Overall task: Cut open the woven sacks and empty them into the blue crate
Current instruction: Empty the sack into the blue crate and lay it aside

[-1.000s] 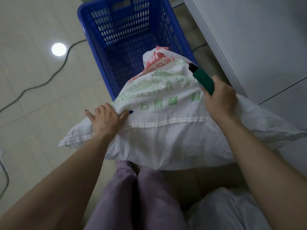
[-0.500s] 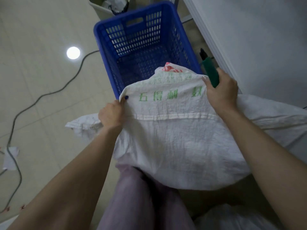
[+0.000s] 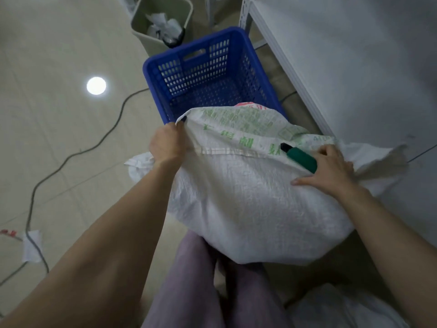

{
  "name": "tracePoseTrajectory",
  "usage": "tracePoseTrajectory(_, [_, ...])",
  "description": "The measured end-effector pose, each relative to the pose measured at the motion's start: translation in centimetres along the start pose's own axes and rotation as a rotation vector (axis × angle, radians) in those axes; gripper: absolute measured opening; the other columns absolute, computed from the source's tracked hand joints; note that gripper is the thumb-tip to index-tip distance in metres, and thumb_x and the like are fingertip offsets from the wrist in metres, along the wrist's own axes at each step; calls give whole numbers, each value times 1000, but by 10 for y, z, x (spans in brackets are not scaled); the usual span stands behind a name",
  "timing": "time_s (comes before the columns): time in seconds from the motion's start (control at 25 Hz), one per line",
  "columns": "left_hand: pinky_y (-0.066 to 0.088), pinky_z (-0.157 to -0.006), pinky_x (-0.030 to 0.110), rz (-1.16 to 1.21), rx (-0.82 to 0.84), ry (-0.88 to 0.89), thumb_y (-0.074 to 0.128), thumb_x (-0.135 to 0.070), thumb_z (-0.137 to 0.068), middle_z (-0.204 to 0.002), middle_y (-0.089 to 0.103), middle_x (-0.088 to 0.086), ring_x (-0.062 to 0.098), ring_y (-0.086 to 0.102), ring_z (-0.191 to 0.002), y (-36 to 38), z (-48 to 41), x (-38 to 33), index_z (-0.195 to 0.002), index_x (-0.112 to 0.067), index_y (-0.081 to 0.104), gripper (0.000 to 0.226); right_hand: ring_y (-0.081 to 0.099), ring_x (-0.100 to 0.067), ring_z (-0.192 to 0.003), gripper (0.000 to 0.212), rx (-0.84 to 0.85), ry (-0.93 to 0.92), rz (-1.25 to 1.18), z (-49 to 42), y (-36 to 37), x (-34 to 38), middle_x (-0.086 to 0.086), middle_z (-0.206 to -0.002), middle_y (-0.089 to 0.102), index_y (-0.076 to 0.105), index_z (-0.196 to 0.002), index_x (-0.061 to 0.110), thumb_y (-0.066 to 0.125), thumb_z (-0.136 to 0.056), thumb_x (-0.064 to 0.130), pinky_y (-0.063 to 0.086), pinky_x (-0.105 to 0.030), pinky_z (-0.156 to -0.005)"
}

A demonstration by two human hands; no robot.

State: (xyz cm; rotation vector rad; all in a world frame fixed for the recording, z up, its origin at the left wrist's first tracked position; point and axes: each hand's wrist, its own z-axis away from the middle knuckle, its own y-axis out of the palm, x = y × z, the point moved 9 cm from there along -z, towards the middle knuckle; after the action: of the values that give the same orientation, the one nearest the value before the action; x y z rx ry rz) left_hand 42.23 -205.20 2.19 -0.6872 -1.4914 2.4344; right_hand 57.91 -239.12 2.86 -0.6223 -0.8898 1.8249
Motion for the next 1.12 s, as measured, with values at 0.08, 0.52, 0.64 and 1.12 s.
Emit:
tracePoseTrajectory(0.08, [39,-76,38,-58,16,57,20,-47,-101,-108,59,22,39,56,-101,1,-3,-3,-114,-2,57,59,40,-32,-116,86,-93,66,-69,-5,-5,-9,-15,-128,37,51,-130,0,81,-65,48,39,-39,-94])
tracePoseTrajectory(0.52, [39,-90,38,-266,512,14,33,-77,-81,-125,55,17,34,52,-113,52,15,28,-125,-3,50,87,57,-37,-108,64,-192,723,-769,38,31,-72,-21,-123,58,54,-125,-4,75,-77,34,47,-38,-83])
tracePoseTrajectory(0.64, [38,-96,37,-293,662,-88,49,-82,-67,-131,52,10,30,50,-119,64,30,55,-134,-10,44,99,61,-31,-94,61,-212,861,-1030,62,49,-70,-16,-114,64,61,-118,0,75,-70,34,48,-36,-79])
tracePoseTrajectory(1.12, [38,-70,32,133,615,-310,60,-34,-86,-76,50,7,23,49,-81,47,71,93,-97,-2,52,35,62,-32,-96,59,104,831,-1676,105,57,12,-11,-105,67,66,-110,15,80,-54,29,50,-51,-85])
